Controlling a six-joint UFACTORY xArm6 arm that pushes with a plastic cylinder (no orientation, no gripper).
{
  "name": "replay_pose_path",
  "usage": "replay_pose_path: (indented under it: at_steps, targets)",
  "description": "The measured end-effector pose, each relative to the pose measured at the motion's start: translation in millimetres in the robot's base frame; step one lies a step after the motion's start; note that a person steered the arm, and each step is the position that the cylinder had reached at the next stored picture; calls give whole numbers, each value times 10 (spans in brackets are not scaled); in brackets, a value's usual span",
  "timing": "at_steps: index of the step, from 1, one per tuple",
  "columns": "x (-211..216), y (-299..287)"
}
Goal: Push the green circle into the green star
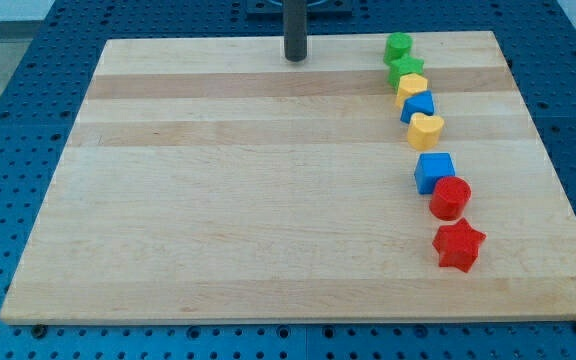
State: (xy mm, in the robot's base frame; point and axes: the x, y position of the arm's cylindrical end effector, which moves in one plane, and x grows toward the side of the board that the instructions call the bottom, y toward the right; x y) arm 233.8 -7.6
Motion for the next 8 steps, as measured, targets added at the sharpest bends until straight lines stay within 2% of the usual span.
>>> replay_pose_path:
  at_steps: [3, 4, 5, 7, 8]
  targets:
    - [-64, 56]
    - [-321, 398]
    - [-406, 796]
    - [-406, 833]
    - [-417, 1105]
